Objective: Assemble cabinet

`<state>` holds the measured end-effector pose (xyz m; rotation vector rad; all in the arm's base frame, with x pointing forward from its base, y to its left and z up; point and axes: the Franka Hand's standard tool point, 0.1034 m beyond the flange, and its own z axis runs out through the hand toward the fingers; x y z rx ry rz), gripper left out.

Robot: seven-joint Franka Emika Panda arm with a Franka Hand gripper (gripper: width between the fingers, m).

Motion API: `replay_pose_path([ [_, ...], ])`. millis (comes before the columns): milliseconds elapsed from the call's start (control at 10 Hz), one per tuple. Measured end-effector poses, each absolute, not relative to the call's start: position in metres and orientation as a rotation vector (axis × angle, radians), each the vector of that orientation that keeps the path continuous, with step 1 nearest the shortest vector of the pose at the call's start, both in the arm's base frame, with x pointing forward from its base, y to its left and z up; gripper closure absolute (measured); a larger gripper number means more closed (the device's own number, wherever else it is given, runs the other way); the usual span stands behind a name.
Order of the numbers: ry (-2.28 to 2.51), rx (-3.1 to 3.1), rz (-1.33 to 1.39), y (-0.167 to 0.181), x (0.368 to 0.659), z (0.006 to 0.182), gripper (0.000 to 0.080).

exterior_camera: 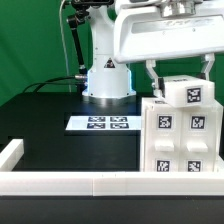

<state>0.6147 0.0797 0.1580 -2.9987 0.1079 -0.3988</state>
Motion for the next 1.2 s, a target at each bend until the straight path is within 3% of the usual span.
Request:
replay_pose_path([
  [600, 0.981, -2.738, -0.354, 0.0803, 0.6073, 0.1586, 0.0241],
  [1200, 1.534, -2.389, -0.228, 0.0812, 0.606, 0.1579, 0.0241],
])
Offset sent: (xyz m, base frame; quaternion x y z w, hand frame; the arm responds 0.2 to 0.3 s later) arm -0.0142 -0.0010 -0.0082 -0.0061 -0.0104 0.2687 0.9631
